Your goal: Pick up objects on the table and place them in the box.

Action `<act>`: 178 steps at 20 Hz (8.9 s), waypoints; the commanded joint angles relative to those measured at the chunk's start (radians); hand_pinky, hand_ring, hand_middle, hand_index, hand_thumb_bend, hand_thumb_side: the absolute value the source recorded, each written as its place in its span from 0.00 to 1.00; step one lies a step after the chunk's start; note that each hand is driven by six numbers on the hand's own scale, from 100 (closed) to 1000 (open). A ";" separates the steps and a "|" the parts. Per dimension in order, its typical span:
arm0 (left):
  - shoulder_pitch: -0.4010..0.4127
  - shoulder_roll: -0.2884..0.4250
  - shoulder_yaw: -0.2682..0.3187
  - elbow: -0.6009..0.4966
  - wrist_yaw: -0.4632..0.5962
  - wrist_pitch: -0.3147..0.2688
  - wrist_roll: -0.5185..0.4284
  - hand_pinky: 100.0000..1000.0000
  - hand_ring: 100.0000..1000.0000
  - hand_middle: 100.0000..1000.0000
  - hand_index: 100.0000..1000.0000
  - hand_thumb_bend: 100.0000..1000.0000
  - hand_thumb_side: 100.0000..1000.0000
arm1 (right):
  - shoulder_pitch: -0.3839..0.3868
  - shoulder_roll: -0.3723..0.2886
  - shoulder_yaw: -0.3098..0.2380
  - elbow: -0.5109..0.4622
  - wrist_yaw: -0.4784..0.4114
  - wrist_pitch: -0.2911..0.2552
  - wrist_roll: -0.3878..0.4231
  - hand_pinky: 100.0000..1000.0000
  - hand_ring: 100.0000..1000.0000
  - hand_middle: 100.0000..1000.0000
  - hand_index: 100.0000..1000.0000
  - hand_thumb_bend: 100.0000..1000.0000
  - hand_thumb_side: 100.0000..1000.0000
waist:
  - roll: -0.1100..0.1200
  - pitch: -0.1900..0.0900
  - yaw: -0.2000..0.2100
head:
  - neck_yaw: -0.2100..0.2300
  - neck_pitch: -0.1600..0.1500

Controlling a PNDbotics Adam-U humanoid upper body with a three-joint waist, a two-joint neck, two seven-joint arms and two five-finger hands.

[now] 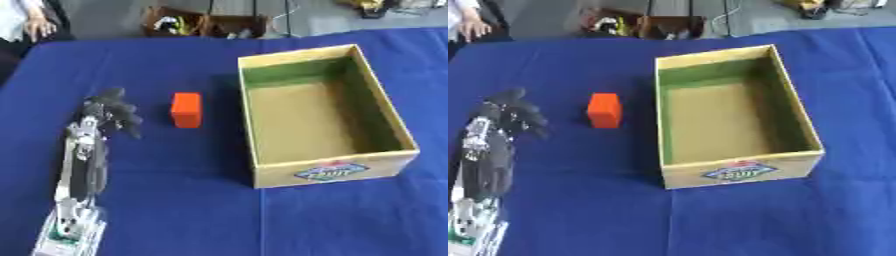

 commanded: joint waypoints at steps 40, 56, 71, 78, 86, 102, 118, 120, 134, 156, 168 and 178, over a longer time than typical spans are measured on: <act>-0.676 0.550 -0.119 0.450 -0.595 -0.082 -0.594 0.66 0.83 0.89 1.00 0.00 0.76 | 0.032 -0.017 0.020 -0.015 0.016 -0.009 0.021 0.79 0.95 0.66 0.94 0.00 0.99 | 0.004 -0.039 0.001 | -0.027 0.019; -0.863 0.544 -0.203 0.742 -0.814 -0.302 -0.994 0.76 0.92 1.00 1.00 0.70 1.00 | 0.045 -0.017 0.029 -0.015 0.044 -0.010 0.031 0.79 0.95 0.66 0.94 0.00 0.98 | 0.017 -0.028 -0.013 | -0.035 0.007; -0.925 0.494 -0.258 0.932 -0.959 -0.397 -0.995 0.75 0.91 1.00 1.00 0.71 0.96 | 0.042 -0.017 0.038 -0.015 0.053 -0.008 0.042 0.79 0.95 0.66 0.93 0.00 0.98 | 0.028 -0.019 -0.028 | -0.026 0.001; -0.883 0.519 -0.293 0.923 -0.851 -0.430 -0.995 0.70 0.87 0.97 1.00 0.59 0.93 | 0.040 -0.015 0.037 -0.015 0.057 -0.003 0.043 0.79 0.95 0.66 0.93 0.00 0.98 | 0.032 -0.016 -0.027 | -0.038 0.001; -0.864 0.511 -0.297 0.930 -0.887 -0.403 -0.995 0.70 0.86 0.96 1.00 0.58 0.85 | 0.038 -0.010 0.038 -0.015 0.057 -0.004 0.044 0.79 0.95 0.65 0.93 0.00 0.98 | 0.026 -0.011 -0.031 | -0.035 -0.009; -0.855 0.477 -0.282 0.936 -0.880 -0.426 -0.995 0.60 0.75 0.80 1.00 0.44 0.76 | 0.036 0.002 0.038 -0.015 0.068 0.001 0.050 0.80 0.96 0.65 0.93 0.00 0.98 | 0.022 0.005 -0.035 | -0.032 -0.012; -0.858 0.475 -0.275 0.898 -0.861 -0.385 -0.995 0.36 0.51 0.43 0.68 0.14 0.43 | 0.035 0.006 0.036 -0.015 0.073 0.011 0.050 0.80 0.96 0.65 0.93 0.00 0.98 | 0.023 0.006 -0.033 | -0.032 -0.009; -0.860 0.476 -0.271 0.892 -0.864 -0.370 -0.995 0.34 0.50 0.42 0.67 0.13 0.40 | 0.035 0.005 0.035 -0.015 0.072 0.011 0.048 0.80 0.96 0.65 0.93 0.00 0.97 | 0.023 0.006 -0.033 | -0.032 -0.009; -0.864 0.492 -0.252 0.810 -0.923 -0.271 -0.842 0.15 0.38 0.34 0.58 0.00 0.16 | 0.040 0.001 0.035 -0.015 0.065 0.008 0.045 0.80 0.95 0.64 0.93 0.00 0.97 | 0.021 -0.006 -0.029 | -0.037 -0.007; -0.941 0.448 -0.197 0.606 -0.771 -0.143 -0.807 0.06 0.32 0.28 0.54 0.00 0.17 | 0.050 -0.016 0.028 -0.015 0.038 0.012 0.047 0.80 0.95 0.65 0.93 0.00 0.97 | 0.026 -0.044 -0.020 | -0.045 0.013; -1.045 0.260 -0.225 0.583 -0.745 -0.106 -0.715 0.03 0.29 0.27 0.50 0.00 0.19 | 0.047 -0.012 0.034 -0.015 0.036 0.008 0.056 0.80 0.95 0.65 0.93 0.00 0.98 | 0.028 -0.037 -0.037 | 0.003 0.042; -1.047 0.130 -0.261 0.734 -0.800 -0.116 -0.665 0.02 0.29 0.26 0.50 0.00 0.18 | 0.036 -0.007 0.036 -0.015 0.038 0.011 0.063 0.80 0.96 0.65 0.93 0.00 0.98 | 0.041 -0.025 -0.061 | 0.006 0.022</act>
